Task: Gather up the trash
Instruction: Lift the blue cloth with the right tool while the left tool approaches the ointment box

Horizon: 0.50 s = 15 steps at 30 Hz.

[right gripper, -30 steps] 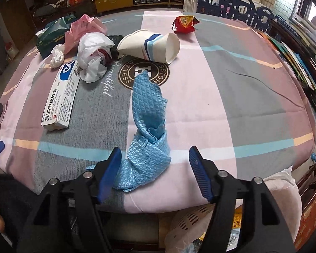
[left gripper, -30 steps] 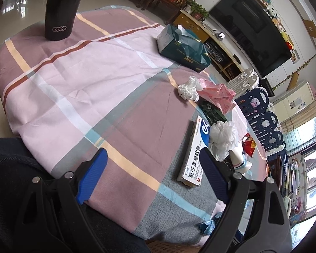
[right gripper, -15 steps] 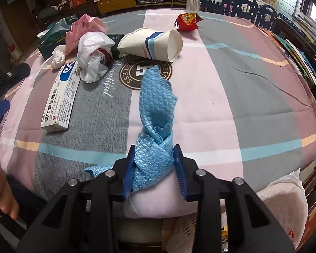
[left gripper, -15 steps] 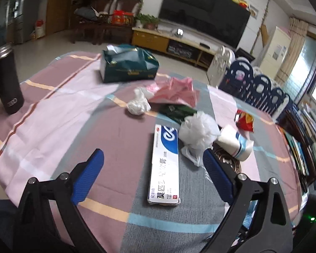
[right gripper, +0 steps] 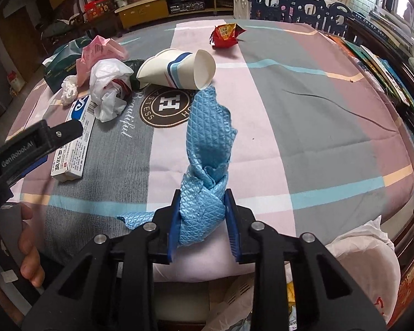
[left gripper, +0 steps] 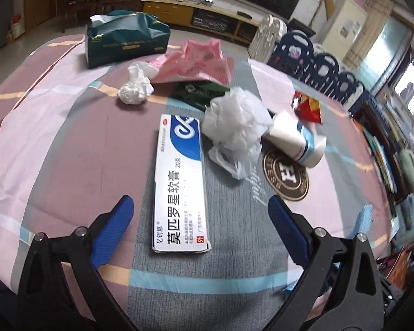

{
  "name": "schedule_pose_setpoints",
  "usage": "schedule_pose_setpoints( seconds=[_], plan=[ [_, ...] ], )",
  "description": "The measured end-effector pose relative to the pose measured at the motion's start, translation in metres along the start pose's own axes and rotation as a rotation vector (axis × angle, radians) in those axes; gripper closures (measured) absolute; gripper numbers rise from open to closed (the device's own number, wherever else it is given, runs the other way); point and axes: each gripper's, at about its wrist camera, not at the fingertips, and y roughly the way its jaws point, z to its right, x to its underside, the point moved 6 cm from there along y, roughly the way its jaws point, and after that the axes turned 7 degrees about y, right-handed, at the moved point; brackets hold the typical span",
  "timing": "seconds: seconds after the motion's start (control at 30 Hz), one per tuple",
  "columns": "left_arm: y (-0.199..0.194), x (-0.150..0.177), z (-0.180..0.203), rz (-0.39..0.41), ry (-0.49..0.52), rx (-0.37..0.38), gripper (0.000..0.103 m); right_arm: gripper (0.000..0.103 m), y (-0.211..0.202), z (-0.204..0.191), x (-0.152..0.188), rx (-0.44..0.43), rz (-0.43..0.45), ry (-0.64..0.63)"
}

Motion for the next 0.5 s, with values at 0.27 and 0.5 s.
schedule_pose_setpoints(
  seconds=[0.27,0.5],
  plan=[
    [0.016,0.011,-0.003,-0.087,0.021,-0.040,0.005,0.073,-0.001,-0.001,0.003,0.001,-0.007,-0.006],
    [0.022,0.015,0.000,-0.114,0.053,-0.058,0.005,0.073,0.001,-0.002,0.007,0.001,-0.019,-0.005]
  ],
)
